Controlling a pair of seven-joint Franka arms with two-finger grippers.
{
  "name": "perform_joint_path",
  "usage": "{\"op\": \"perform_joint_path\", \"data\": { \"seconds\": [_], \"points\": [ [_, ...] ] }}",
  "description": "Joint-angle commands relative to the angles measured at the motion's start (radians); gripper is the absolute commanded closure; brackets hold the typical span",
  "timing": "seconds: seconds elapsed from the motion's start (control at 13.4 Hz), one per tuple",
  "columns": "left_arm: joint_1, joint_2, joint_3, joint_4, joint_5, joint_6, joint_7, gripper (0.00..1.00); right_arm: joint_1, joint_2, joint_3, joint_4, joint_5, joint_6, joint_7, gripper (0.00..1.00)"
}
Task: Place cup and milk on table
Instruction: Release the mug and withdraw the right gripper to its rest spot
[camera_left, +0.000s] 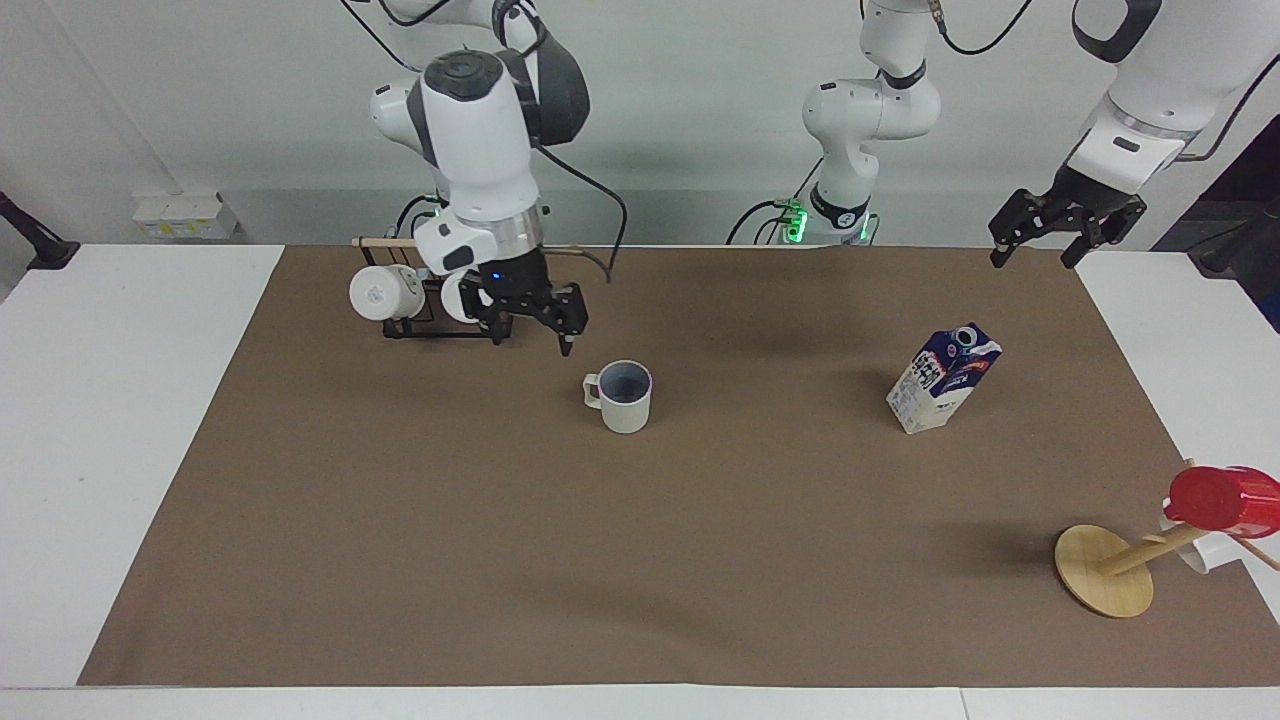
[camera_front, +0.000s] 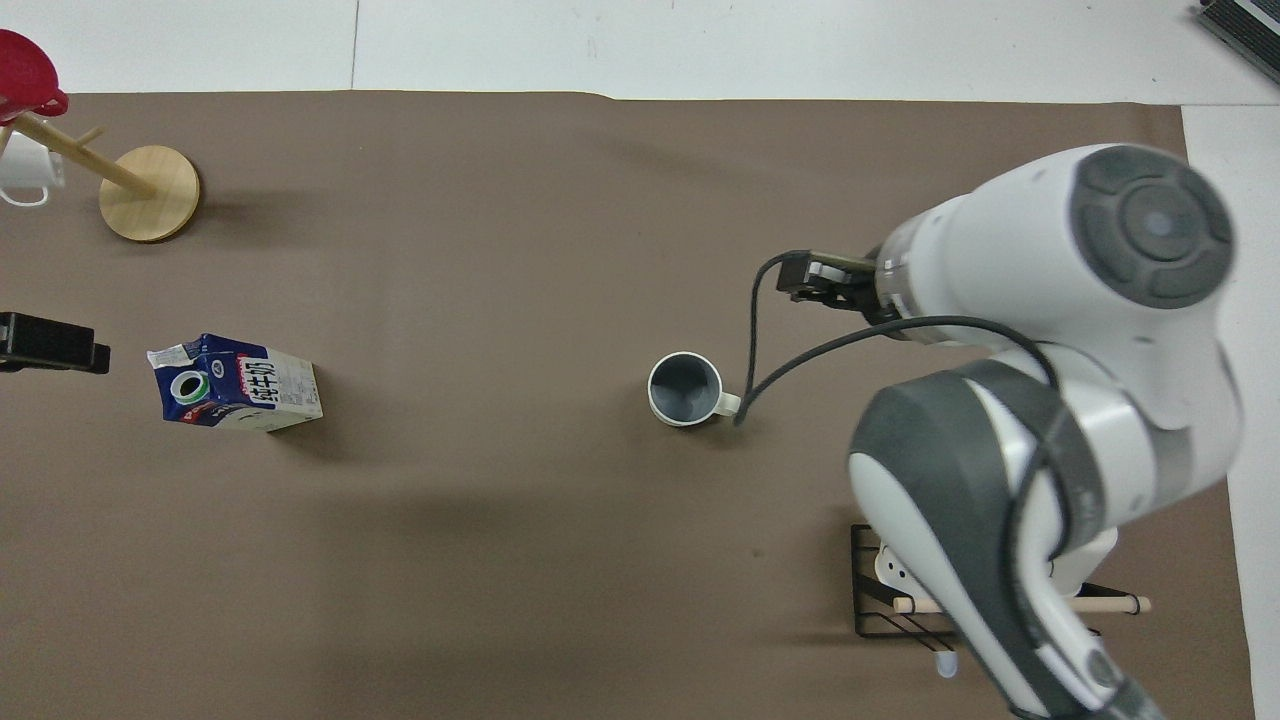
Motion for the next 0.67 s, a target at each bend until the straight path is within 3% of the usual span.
{"op": "perform_joint_path", "data": {
  "seconds": [0.0, 0.22, 0.6],
  "points": [
    [0.013, -0.004, -0.012, 0.011, 0.014, -0.020, -0.007, 0.00, -0.128, -0.123, 0.012, -0.086, 0.018, -0.041, -0.146, 0.00],
    [-0.001, -0.004, -0.015, 0.009, 0.013, -0.025, -0.007, 0.00, -0.211, -0.178, 0.012, -0.073, 0.018, -0.130, -0.258, 0.00],
    [-0.001, -0.006, -0.015, -0.002, 0.013, -0.004, -0.010, 0.00, -0.276, -0.160, 0.002, 0.102, -0.014, -0.320, -0.321, 0.00]
  ]
}}
